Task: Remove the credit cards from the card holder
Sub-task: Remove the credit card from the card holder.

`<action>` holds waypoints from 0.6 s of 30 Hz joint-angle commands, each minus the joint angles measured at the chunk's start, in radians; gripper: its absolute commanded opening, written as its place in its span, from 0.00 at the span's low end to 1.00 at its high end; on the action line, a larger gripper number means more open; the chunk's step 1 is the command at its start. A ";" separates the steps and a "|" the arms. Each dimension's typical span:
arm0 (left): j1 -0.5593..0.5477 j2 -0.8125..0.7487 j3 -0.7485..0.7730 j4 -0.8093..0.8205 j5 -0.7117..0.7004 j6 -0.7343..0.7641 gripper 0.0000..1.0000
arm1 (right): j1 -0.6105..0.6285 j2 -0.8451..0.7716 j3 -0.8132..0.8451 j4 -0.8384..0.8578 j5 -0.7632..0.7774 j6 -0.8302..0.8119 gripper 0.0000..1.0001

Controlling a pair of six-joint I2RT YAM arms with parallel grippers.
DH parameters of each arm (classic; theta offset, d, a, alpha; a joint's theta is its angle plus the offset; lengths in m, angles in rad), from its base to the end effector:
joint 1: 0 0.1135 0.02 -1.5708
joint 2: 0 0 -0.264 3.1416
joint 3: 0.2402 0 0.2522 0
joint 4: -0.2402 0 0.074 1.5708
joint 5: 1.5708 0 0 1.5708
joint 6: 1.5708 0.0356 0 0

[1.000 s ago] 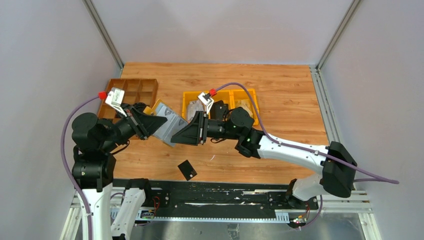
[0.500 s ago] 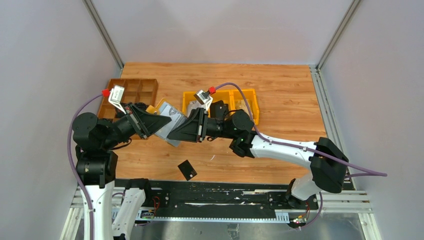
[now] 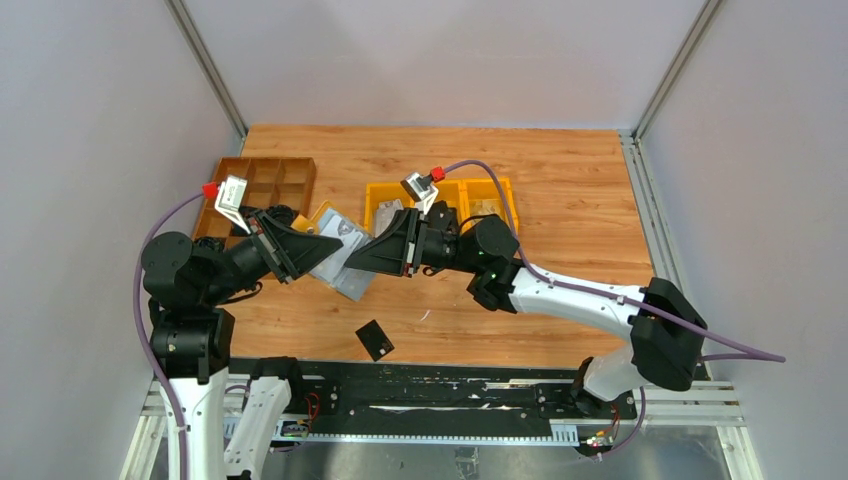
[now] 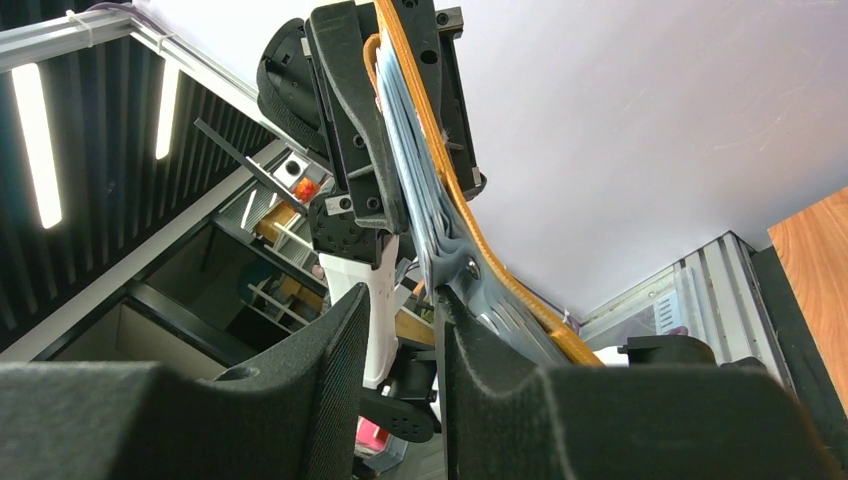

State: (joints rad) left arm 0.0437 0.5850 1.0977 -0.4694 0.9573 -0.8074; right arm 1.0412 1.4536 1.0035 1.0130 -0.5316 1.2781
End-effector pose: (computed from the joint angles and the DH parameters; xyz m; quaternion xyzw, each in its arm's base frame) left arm 0.0795 -0.0257 0.4358 0.0496 0.6965 -0.5345 0.4762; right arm 0.1483 0.2890 0.3790 -0.1733 0.4898 0.8252 0.2214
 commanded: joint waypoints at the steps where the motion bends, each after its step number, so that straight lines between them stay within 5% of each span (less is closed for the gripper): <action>1: 0.001 -0.014 0.007 -0.047 0.042 0.001 0.09 | -0.020 -0.030 0.017 0.051 0.042 -0.021 0.32; 13: 0.001 -0.022 -0.016 -0.053 0.059 -0.012 0.32 | -0.003 0.004 0.008 0.125 0.043 0.011 0.05; 18: 0.001 -0.013 -0.014 -0.015 0.067 -0.043 0.27 | -0.004 -0.026 -0.038 0.125 0.044 0.003 0.00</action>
State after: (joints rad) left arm 0.0437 0.5724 1.0859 -0.5060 0.9886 -0.8196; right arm 1.0401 1.4696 0.9936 1.0630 -0.5083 1.2869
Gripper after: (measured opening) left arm 0.314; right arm 0.004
